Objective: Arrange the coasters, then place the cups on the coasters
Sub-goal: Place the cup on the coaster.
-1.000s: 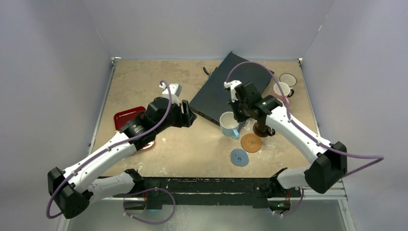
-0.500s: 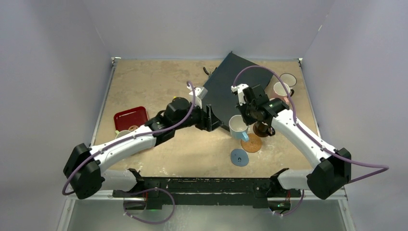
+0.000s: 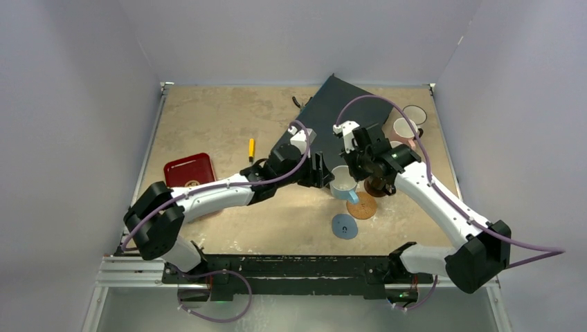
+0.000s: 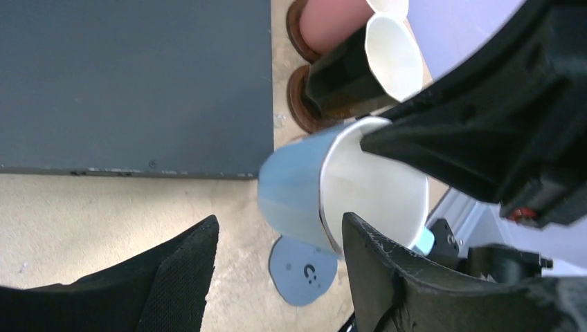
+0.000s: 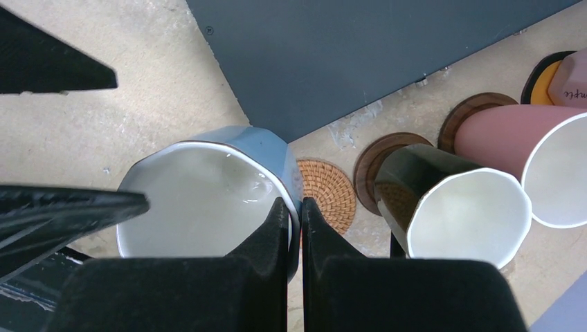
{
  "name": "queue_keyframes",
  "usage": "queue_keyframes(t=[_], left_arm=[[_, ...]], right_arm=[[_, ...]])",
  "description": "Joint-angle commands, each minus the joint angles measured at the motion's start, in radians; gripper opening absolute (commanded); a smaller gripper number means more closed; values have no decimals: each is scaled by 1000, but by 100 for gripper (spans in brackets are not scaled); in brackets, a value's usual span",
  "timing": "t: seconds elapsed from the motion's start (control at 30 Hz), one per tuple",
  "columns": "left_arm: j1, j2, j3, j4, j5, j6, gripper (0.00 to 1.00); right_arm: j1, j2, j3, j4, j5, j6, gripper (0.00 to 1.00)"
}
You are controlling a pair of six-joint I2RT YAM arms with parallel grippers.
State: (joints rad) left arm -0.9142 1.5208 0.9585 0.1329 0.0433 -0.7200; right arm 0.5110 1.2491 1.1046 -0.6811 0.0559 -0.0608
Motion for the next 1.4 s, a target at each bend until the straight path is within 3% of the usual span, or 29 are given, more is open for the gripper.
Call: queue_keyframes(t=[0.0,0.23,0.37,0.67,0.83,1.0,1.07,1.13,1.37], left_arm=[[-13,44,97,24,-88,-12,62],[-42,148,212,-70,-100,51,56],[-65,165,235,-119,-115,71,33],[-112,170,255,-176,-130,103,0],[-117,126,239,-175,-182,119,0],[-117,85,229,-153,-199,74,0],[-117,76,229,-149,-201,61,0],[-117,67,224,-148,-211,59,0],[-117,62,214,-96,-221,78,0]], right_arm=[[-2,-62,5,66,-33,-17,0],[-2,-99,3,71,-26,-20,0],[-1,-112,-1,77,-8,-19,0],[-2,-102,1,90,14,-19,0],[-1,-112,-3,93,29,-2,0],[-2,-126,-4,90,57,20,43],[-1,-132,-6,88,83,37,55],[-2,-139,-9,88,114,51,64],[-3,-177,28,84,304,174,81]])
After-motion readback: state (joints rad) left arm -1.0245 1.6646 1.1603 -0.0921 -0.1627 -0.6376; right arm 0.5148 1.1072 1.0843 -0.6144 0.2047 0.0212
